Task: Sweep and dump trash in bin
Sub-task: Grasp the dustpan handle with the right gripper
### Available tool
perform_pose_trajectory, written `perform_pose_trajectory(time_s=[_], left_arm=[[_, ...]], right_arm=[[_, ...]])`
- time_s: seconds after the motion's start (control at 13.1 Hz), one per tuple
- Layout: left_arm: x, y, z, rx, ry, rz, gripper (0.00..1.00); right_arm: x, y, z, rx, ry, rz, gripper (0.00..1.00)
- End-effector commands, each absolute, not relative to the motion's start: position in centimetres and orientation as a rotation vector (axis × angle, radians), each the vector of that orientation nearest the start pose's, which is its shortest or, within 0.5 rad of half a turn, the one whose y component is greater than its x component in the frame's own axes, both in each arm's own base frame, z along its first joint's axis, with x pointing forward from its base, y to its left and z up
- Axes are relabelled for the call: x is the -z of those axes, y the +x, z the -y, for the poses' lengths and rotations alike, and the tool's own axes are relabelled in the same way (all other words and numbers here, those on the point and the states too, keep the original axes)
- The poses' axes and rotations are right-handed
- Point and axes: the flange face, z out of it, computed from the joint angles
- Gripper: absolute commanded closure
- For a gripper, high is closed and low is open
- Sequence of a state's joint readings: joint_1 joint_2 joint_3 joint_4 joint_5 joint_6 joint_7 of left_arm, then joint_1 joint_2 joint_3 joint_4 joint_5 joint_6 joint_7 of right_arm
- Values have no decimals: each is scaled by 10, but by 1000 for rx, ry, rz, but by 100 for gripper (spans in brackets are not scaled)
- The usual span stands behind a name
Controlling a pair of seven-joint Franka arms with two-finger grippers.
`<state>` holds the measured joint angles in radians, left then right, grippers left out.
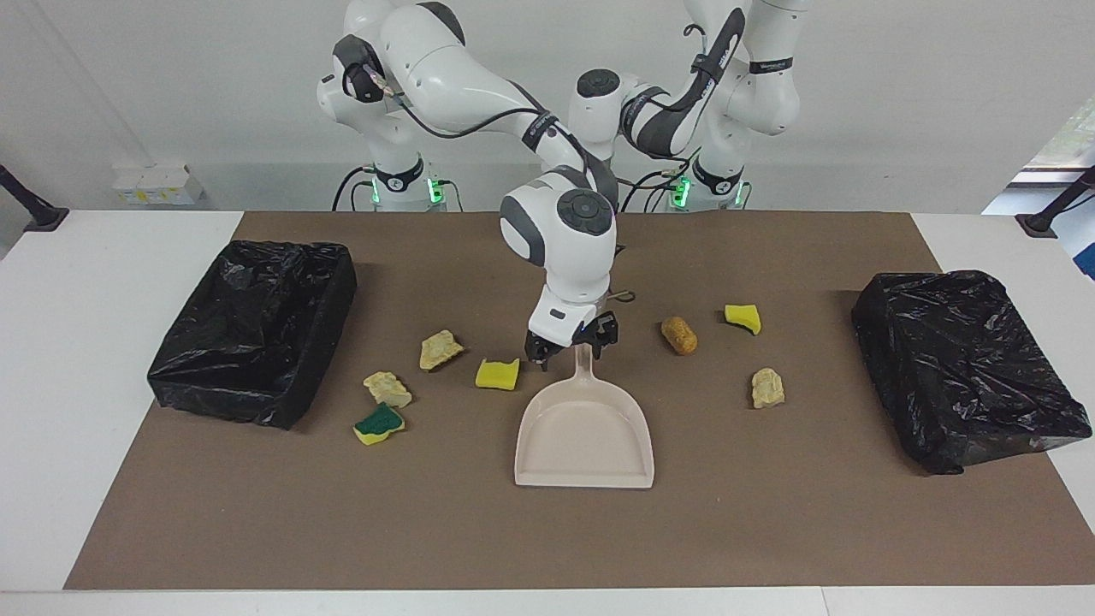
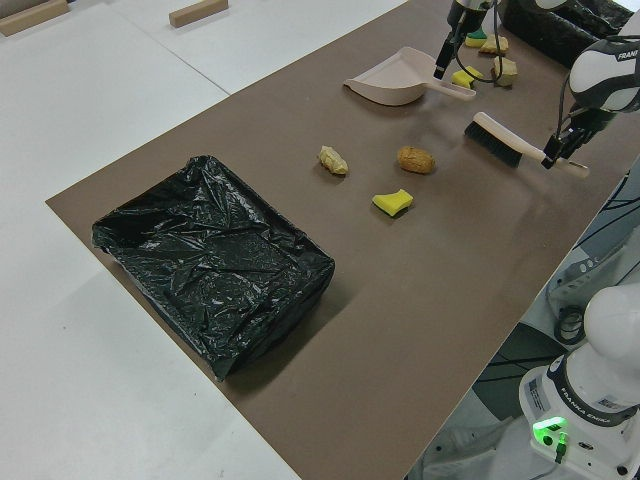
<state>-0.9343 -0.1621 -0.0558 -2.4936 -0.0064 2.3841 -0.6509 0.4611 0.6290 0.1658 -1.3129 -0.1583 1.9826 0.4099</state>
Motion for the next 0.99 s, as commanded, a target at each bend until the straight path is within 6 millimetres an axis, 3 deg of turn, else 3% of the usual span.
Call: perform_pose_trajectory(time_s=[0.0,0.38,0.53,0.76,0.91], left_arm=[[-348,253,378,68,-3152,-499,42],[-338,257,384,53,-3145,-495,46],[-341,260,388,62,-3152,-491,46],[-344,279,394,75,-3167,-457,55],[-343,278,392,56,-3156,-455,76]], right_arm=[[-378,610,-404,134,-3127,384,0],[-364,584,-405,101,-3134,386,0],[-365,567,-413,74,-3148,280,11],[-366,556,-424,61,-3145,170,65],[-367,542,-432,10,-3123,-35,85]])
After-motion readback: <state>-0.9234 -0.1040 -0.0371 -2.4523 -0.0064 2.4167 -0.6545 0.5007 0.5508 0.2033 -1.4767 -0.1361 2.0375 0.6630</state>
